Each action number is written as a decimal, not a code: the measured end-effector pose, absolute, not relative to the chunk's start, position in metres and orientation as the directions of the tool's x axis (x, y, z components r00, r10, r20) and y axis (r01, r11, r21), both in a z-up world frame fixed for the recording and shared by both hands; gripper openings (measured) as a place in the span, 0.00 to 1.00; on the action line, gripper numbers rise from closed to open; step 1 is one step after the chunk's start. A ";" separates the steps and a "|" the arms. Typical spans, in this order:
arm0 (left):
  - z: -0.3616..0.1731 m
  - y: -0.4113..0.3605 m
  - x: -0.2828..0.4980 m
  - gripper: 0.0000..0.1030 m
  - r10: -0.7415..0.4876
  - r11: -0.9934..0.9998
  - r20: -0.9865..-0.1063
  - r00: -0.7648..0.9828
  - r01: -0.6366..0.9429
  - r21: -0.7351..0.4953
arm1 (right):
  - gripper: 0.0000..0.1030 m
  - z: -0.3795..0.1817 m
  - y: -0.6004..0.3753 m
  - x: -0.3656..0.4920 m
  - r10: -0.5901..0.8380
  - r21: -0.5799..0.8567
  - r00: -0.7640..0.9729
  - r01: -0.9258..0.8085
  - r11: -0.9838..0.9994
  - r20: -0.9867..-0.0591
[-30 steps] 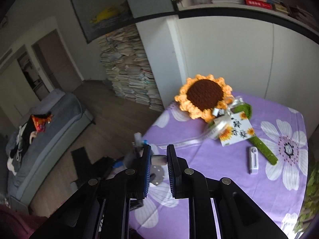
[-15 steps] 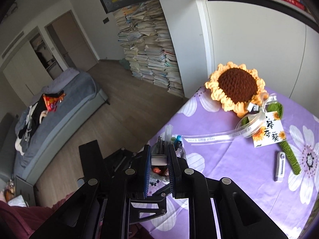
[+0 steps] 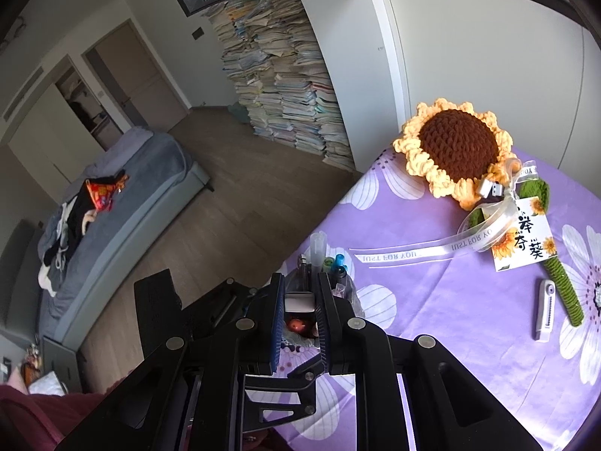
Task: Organize stationery
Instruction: 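Lower the white eraser stick into the grey cup and open the right gripper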
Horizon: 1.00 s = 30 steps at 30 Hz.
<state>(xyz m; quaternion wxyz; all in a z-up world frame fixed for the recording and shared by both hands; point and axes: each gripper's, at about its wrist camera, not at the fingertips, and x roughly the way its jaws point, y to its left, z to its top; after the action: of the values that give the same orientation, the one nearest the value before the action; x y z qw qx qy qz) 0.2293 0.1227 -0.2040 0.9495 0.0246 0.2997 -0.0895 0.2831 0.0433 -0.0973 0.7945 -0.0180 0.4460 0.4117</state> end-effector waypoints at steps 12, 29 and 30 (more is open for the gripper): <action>-0.204 0.121 0.229 0.68 -0.158 0.982 -0.576 0.802 0.187 -0.008 | 0.17 -0.104 0.053 0.287 0.627 0.336 0.248 -0.671 0.661 -0.738; -0.205 0.115 0.228 0.68 -0.158 0.982 -0.581 0.798 0.189 -0.008 | 0.17 -0.113 0.069 0.290 0.602 0.309 0.247 -0.678 0.667 -0.759; -0.205 0.114 0.228 0.68 -0.158 0.982 -0.581 0.798 0.189 -0.007 | 0.17 -0.113 0.068 0.290 0.604 0.313 0.243 -0.676 0.667 -0.759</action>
<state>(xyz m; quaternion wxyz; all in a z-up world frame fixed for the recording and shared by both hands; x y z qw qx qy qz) 0.2281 0.1143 -0.2052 0.9478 0.0255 0.3043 -0.0915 0.2902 0.0683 -0.1130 0.7875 -0.0394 0.4618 0.4063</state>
